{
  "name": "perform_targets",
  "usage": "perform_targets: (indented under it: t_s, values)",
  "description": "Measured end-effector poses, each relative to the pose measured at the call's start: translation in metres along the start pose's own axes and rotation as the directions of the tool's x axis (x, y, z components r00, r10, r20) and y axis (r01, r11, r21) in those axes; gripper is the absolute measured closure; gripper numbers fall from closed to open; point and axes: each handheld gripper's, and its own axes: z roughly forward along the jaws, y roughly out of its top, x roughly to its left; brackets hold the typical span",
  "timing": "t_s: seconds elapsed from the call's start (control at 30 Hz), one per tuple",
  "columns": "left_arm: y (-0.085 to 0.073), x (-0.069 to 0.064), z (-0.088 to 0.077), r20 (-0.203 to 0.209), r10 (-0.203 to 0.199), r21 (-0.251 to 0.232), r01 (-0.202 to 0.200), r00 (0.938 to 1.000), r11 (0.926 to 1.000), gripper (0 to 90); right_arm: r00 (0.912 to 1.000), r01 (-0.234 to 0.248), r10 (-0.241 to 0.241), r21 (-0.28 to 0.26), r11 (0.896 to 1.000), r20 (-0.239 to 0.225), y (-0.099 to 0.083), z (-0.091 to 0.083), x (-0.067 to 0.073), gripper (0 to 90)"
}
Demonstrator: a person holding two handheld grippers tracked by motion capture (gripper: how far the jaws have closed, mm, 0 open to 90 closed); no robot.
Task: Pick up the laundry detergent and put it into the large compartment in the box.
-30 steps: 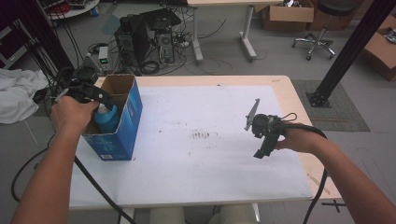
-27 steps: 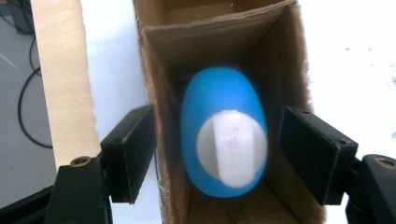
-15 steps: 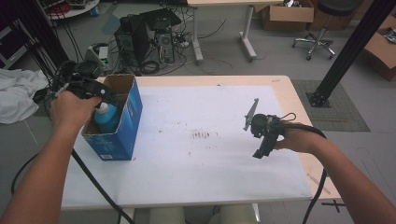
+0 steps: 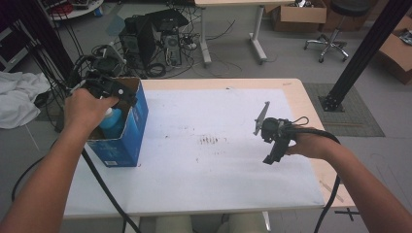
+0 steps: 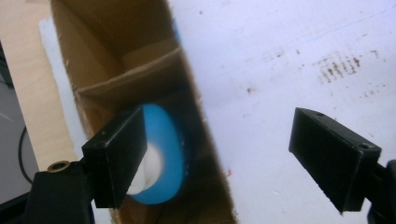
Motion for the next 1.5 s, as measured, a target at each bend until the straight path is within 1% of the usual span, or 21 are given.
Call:
perform_targets:
  t_s: [0.17,0.27,0.3,0.33,0.37,0.4,0.43,0.47,0.53,0.7,0.8,0.83,0.87,1.0,1.03,1.2,1.33,1.4,1.43,1.47,1.5]
  values:
    - [0.006,-0.011,-0.004,0.010,0.041,-0.014,-0.041,0.9991,0.9991,19.8,1.0000,-0.004,0.004,0.001,1.000,0.003,0.000,-0.002,0.000,19.6]
    - [0.012,-0.025,-0.004,0.019,0.100,-0.015,-0.100,0.9948,0.9949,19.7,1.0000,-0.005,0.005,0.001,1.000,0.003,0.000,-0.003,0.000,19.6]
    - [0.012,-0.025,-0.004,0.019,0.100,-0.015,-0.100,0.9948,0.9949,19.8,1.0000,-0.006,0.006,-0.001,1.000,0.003,0.000,-0.003,0.000,19.6]
    - [0.015,-0.033,-0.003,0.022,0.131,-0.013,-0.131,0.9911,0.9913,19.8,1.0000,-0.008,0.008,-0.002,1.000,0.001,0.000,-0.003,0.000,19.6]
    - [0.015,-0.033,-0.003,0.022,0.131,-0.013,-0.131,0.9911,0.9913,19.9,1.0000,-0.008,0.008,-0.003,1.000,0.002,0.000,-0.004,0.000,19.6]
    - [0.018,-0.040,-0.002,0.029,0.160,-0.017,-0.159,0.9868,0.9871,19.9,1.0000,-0.008,0.008,-0.004,1.000,0.003,0.000,-0.004,0.000,19.6]
    - [0.018,-0.040,-0.002,0.029,0.160,-0.017,-0.159,0.9868,0.9871,19.9,1.0000,-0.008,0.008,-0.004,1.000,0.003,0.000,-0.004,0.000,19.6]
    - [0.022,-0.046,0.000,0.032,0.186,-0.021,-0.186,0.9820,0.9824,19.9,1.0000,-0.009,0.009,-0.006,1.000,0.003,0.000,-0.005,0.000,19.6]
    - [0.023,-0.049,0.001,0.034,0.195,-0.023,-0.194,0.9803,0.9807,19.9,1.0000,-0.009,0.009,-0.005,1.000,0.002,0.000,-0.005,0.000,19.6]
    - [0.033,-0.069,0.010,0.062,0.263,-0.016,-0.262,0.9629,0.9649,19.9,0.9998,-0.017,0.017,-0.011,1.000,0.006,-0.002,-0.007,-0.001,19.6]
    - [0.037,-0.080,0.015,0.077,0.308,-0.022,-0.307,0.9482,0.9513,19.9,0.9997,-0.025,0.025,-0.013,1.000,0.006,-0.003,-0.008,-0.001,19.6]
    - [0.037,-0.080,0.015,0.077,0.308,-0.022,-0.307,0.9482,0.9513,19.8,0.9997,-0.025,0.025,-0.013,1.000,0.006,-0.003,-0.008,-0.001,19.6]
    - [0.039,-0.085,0.017,0.084,0.324,-0.026,-0.323,0.9423,0.9461,19.5,0.9995,-0.028,0.028,-0.016,0.999,0.011,-0.005,-0.010,-0.002,19.6]
    - [0.046,-0.103,0.027,0.108,0.400,-0.019,-0.400,0.9102,0.9162,19.9,0.9991,-0.040,0.040,-0.025,0.999,0.015,-0.008,-0.013,0.000,19.6]
    - [0.046,-0.103,0.027,0.108,0.400,-0.019,-0.400,0.9102,0.9162,20.0,0.9991,-0.040,0.040,-0.025,0.999,0.015,-0.008,-0.013,0.000,19.6]
    - [0.053,-0.120,0.042,0.137,0.470,-0.008,-0.473,0.8721,0.8808,20.1,0.9985,-0.050,0.050,-0.031,0.998,0.019,-0.011,-0.018,0.000,19.6]
    - [0.056,-0.130,0.051,0.147,0.499,-0.006,-0.503,0.8542,0.8641,20.2,0.9985,-0.048,0.049,-0.027,0.998,0.025,-0.012,-0.020,-0.001,19.6]
    - [0.058,-0.135,0.054,0.152,0.517,-0.012,-0.521,0.8424,0.8533,20.1,0.9984,-0.050,0.051,-0.025,0.998,0.024,-0.012,-0.022,-0.001,19.6]
    - [0.058,-0.135,0.054,0.152,0.517,-0.012,-0.521,0.8424,0.8533,20.1,0.9984,-0.050,0.051,-0.025,0.998,0.024,-0.012,-0.022,-0.001,19.6]
    - [0.060,-0.139,0.057,0.152,0.533,-0.013,-0.537,0.8327,0.8434,20.1,0.9983,-0.052,0.053,-0.034,0.998,0.023,-0.013,-0.022,-0.002,19.6]
    - [0.061,-0.141,0.059,0.152,0.534,-0.010,-0.539,0.8314,0.8420,20.1,0.9983,-0.051,0.052,-0.032,0.998,0.025,-0.013,-0.022,-0.002,19.6]
